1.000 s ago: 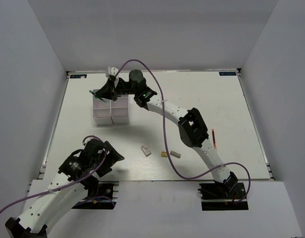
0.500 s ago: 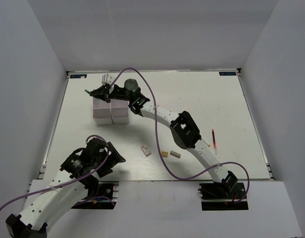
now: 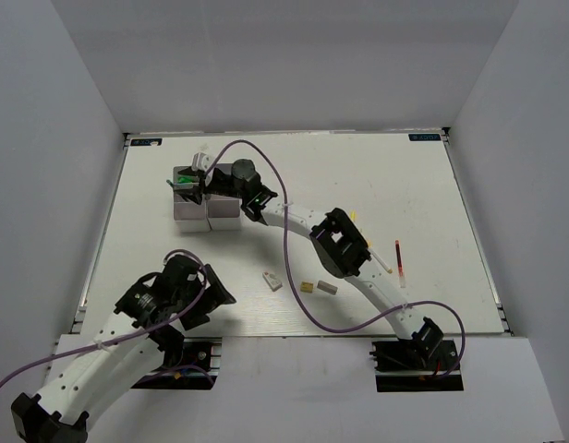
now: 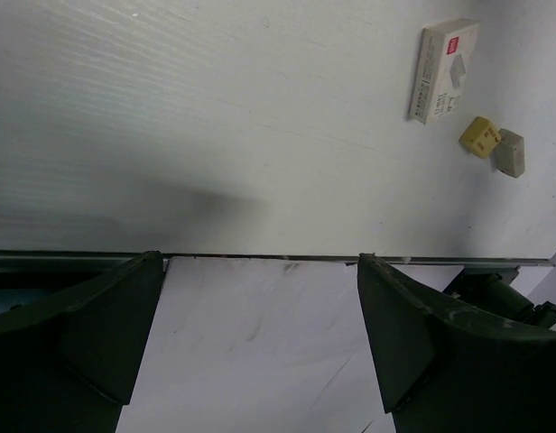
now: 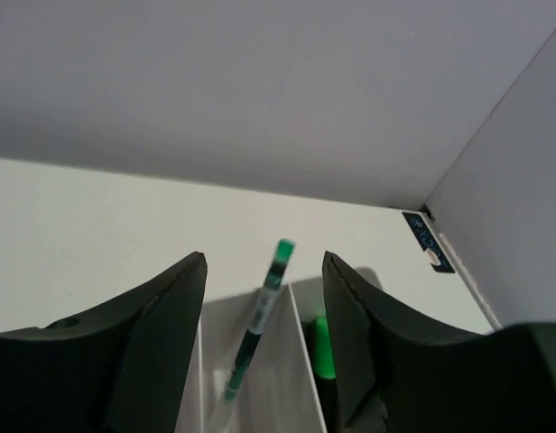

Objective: Sort the stationery into containers
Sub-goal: Place the stationery into the container, then grab a piece of stationery with the right arm, then place the stationery into the container

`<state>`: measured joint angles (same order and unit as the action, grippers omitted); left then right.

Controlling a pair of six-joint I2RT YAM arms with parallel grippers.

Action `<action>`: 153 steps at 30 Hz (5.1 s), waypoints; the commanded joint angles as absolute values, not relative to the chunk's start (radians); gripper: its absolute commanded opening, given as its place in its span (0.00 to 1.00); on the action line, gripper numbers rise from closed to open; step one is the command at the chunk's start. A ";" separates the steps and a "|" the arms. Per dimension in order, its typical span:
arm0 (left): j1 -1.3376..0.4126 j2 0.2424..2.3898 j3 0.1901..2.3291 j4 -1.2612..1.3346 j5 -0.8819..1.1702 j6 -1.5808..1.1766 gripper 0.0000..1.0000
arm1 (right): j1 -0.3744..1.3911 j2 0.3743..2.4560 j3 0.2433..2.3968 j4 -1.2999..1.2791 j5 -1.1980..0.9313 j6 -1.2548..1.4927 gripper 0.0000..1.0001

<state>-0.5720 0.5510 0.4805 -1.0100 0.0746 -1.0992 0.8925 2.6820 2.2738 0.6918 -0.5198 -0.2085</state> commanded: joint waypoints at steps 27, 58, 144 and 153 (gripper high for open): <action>-0.675 1.371 0.922 -0.256 0.384 -0.704 0.73 | 0.434 1.384 1.360 -0.513 -0.060 -0.204 0.25; -0.801 1.301 0.936 -0.370 0.181 -0.736 0.78 | 0.057 1.521 0.925 -0.621 -0.006 -0.183 0.58; -0.801 0.841 0.402 -0.526 0.069 -1.008 0.77 | 0.841 2.580 2.327 0.721 -0.709 -0.061 0.00; -0.801 0.890 0.431 -0.506 0.078 -0.980 0.78 | 0.839 2.585 2.309 0.712 -0.709 -0.077 0.53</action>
<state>-0.7959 0.8829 0.4046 -0.5327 0.0669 -1.0061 0.8364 2.6156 2.2894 0.6567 -0.7238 -0.0544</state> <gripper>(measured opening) 0.780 0.485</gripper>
